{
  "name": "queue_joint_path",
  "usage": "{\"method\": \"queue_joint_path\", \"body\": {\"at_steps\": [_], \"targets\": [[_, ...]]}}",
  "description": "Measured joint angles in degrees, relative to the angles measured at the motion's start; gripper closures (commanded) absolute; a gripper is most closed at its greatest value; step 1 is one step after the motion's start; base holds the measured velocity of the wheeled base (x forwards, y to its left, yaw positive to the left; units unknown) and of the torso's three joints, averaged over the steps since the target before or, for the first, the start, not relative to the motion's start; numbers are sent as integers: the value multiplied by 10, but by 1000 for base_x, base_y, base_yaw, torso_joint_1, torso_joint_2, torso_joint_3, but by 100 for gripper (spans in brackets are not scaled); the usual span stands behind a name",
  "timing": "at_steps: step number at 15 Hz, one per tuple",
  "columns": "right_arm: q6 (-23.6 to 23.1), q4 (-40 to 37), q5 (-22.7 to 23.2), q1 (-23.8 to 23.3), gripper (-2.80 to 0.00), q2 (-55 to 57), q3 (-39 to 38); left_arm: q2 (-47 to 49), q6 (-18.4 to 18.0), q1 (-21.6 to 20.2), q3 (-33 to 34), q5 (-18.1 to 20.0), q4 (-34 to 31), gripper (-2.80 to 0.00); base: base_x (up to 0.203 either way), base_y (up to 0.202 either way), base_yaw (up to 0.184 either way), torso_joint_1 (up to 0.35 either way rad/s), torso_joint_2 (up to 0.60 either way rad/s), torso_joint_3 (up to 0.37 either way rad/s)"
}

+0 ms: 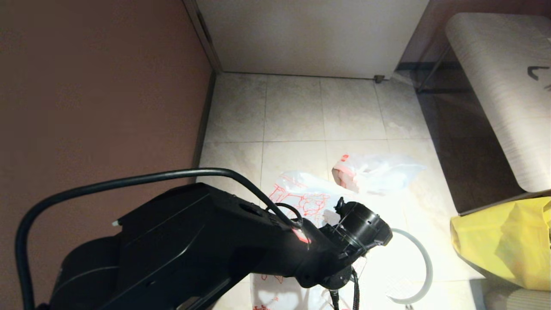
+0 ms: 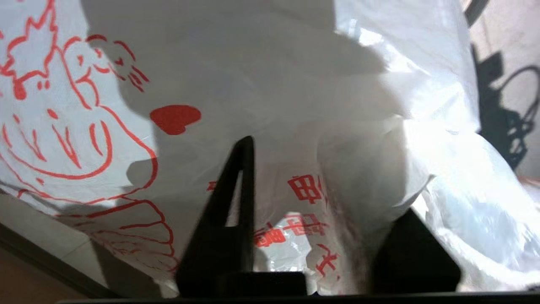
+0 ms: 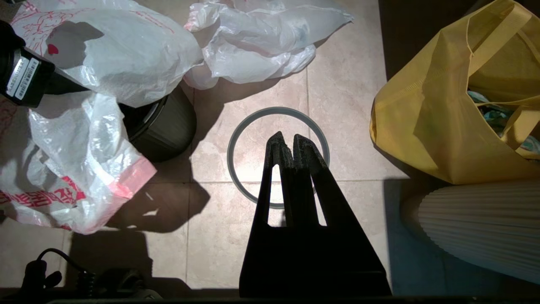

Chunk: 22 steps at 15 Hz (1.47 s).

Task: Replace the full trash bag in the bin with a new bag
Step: Put the new garbage bag on the trash can

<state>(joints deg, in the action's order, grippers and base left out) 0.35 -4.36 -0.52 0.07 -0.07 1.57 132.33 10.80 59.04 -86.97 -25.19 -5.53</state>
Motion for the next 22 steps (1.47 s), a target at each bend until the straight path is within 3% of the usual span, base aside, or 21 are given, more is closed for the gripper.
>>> {"method": "queue_joint_path", "body": {"at_steps": [4, 8, 10, 16, 22], "targets": [[0, 0, 0, 0, 0, 0, 0, -35, 0, 11, 26, 66, 0, -280, 0, 0, 0, 0, 0, 0], [0, 0, 0, 0, 0, 0, 0, -124, 4, -1, 57, 182, 2, -280, 0, 0, 0, 0, 0, 0], [0, 0, 0, 0, 0, 0, 0, -142, 4, -11, 53, 220, 1, -280, 0, 0, 0, 0, 0, 0], [0, 0, 0, 0, 0, 0, 0, -81, 7, -12, 22, 205, 3, -280, 0, 0, 0, 0, 0, 0], [0, 0, 0, 0, 0, 0, 0, 17, 14, 6, -150, 200, -48, -280, 0, 0, 0, 0, 0, 0]]}}
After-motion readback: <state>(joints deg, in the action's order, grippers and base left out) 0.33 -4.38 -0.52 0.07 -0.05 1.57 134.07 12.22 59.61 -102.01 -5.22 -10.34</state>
